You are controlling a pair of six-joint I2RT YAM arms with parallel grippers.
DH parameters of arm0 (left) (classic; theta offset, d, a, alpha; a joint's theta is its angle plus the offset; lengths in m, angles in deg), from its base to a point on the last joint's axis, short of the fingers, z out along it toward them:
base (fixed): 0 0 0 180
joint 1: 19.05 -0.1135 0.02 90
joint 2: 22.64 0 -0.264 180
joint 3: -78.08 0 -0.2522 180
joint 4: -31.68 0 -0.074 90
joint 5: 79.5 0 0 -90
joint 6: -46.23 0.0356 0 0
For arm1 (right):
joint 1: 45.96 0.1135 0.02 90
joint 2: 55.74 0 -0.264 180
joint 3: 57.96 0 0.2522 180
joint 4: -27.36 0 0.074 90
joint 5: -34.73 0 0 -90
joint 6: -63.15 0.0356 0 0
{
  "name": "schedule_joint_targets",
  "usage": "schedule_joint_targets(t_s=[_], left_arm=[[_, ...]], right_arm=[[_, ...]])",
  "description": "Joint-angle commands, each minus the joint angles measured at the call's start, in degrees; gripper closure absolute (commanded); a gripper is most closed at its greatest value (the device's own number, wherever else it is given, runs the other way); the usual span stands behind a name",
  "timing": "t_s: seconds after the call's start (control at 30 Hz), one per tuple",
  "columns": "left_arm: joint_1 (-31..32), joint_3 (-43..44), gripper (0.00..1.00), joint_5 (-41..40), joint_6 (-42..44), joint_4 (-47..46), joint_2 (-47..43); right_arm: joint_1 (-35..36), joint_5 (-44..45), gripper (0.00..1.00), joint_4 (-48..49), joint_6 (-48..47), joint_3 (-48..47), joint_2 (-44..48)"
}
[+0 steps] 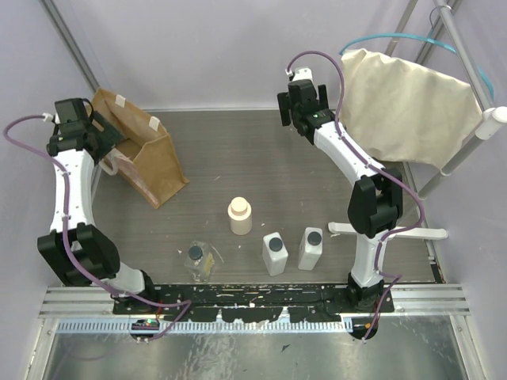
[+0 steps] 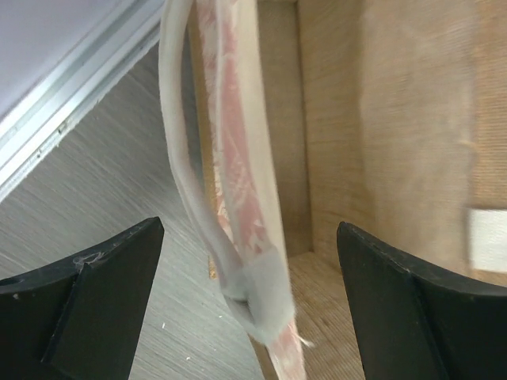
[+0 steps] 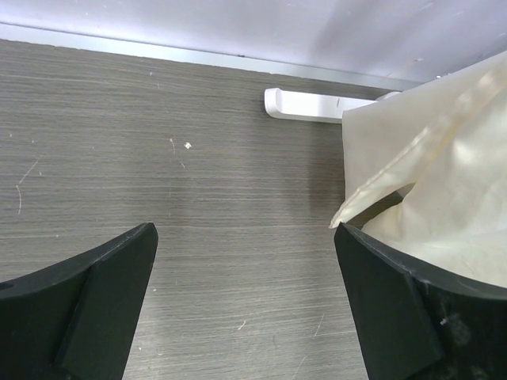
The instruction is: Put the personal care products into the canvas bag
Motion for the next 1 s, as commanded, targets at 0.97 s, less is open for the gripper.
schedule_joint_targets(t_s=[0.97], left_arm=[[16.8, -10.6, 0.02, 13.6, -2.0, -15.1, 13.9]], right_arm=[[0.0, 2.1, 0.00, -1.1, 1.7, 1.7, 3.3]])
